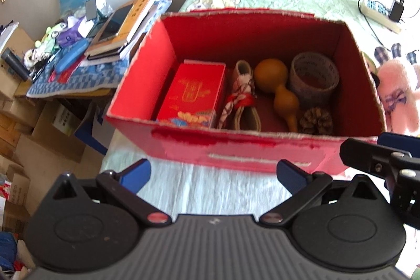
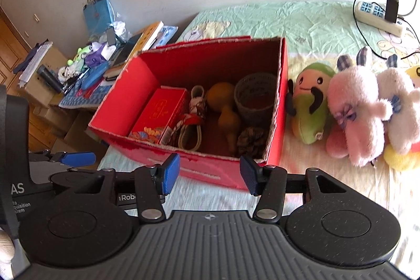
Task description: Organize objects
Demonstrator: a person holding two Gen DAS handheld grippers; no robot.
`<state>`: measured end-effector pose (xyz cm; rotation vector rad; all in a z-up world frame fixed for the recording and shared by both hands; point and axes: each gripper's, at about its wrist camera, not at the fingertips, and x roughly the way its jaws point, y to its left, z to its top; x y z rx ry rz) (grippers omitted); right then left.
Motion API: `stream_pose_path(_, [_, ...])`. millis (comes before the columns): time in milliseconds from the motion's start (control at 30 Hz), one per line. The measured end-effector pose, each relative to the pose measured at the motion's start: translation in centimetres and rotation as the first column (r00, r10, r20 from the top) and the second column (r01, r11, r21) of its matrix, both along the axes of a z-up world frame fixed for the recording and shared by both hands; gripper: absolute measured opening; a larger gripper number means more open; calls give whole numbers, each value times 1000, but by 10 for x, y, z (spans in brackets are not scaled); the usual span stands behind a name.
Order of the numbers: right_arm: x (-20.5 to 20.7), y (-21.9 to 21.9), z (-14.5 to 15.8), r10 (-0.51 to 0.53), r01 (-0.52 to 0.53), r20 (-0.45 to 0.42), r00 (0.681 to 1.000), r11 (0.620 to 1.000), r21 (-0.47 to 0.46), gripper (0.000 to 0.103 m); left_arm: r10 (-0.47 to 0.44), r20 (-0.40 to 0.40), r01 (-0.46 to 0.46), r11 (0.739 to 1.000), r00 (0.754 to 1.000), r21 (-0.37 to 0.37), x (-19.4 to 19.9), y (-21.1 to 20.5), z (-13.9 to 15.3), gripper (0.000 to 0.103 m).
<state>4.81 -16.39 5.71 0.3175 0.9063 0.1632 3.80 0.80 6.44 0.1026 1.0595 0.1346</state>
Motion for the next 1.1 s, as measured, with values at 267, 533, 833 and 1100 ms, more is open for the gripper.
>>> stream_pose_path(267, [4,8,13,-44,44,-12,999,999,-14,56,-41,2,41,999,999,-19,7,10,11,101])
stream_pose_path(533, [20,23,25,-121,122,29,992,991,-47,59,-112,56,114,993,992,-27,31,26,29,101])
stream_pose_path(833, [38,46,23,-213,216,44,976,973,-80,59,-172,88,175,984,981,-32,57,50,23,102])
stream_pose_path(1100, [44,57,14,-304,305,25,952,946,-108,60,-223,86,228,972,971,-53,70,64,14,102])
